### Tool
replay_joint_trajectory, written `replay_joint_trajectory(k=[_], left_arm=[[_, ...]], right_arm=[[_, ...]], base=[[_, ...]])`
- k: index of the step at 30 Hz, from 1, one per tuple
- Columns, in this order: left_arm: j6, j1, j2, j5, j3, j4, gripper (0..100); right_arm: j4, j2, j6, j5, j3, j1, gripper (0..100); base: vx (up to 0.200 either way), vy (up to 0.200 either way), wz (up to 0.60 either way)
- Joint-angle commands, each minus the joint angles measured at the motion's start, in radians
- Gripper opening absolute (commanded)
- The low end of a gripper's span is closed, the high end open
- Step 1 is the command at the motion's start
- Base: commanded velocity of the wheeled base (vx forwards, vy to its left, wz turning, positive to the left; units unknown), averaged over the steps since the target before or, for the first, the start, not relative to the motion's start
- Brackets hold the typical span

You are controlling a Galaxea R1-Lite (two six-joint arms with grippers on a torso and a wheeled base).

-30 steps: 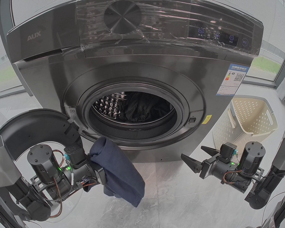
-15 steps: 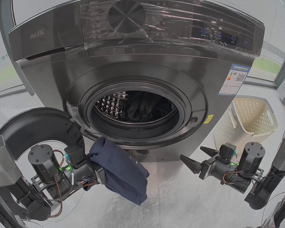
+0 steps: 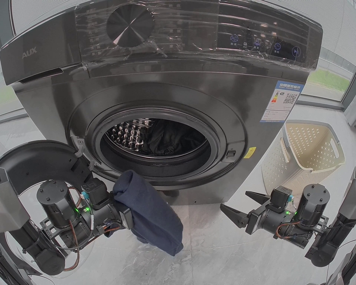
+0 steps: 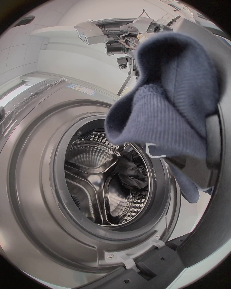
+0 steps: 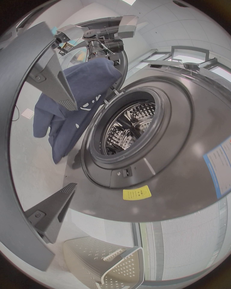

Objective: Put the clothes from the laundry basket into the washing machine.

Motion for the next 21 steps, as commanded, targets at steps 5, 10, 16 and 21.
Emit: replay_joint_trajectory(k=[5, 10, 16, 21], left_arm=[[0.000, -0.002, 0.002, 0.000, -0.002, 0.000, 0], [0.000, -0.007, -0.005, 0.000, -0.008, 0.000, 0], [-0.020, -0.053, 0.018, 0.118, -0.068, 0.003, 0], [-0.014, -0.074, 0.094, 0.035, -0.107, 0.004, 0]], right_arm=[[-0.001, 0.001, -0.003, 0.002, 0.028, 0.025, 100], [-0.001, -0.009, -0.006, 0.003, 0.051, 0.055, 100], [-0.001, -0.045, -0.009, 0.003, 0.063, 0.092, 100], [-0.001, -0.056, -0.014, 0.003, 0.063, 0.097, 100]], base=[[0.160, 0.000, 0.00], [0.000, 0.000, 0.00], [0.000, 0.000, 0.00], [0.000, 0.000, 0.00]])
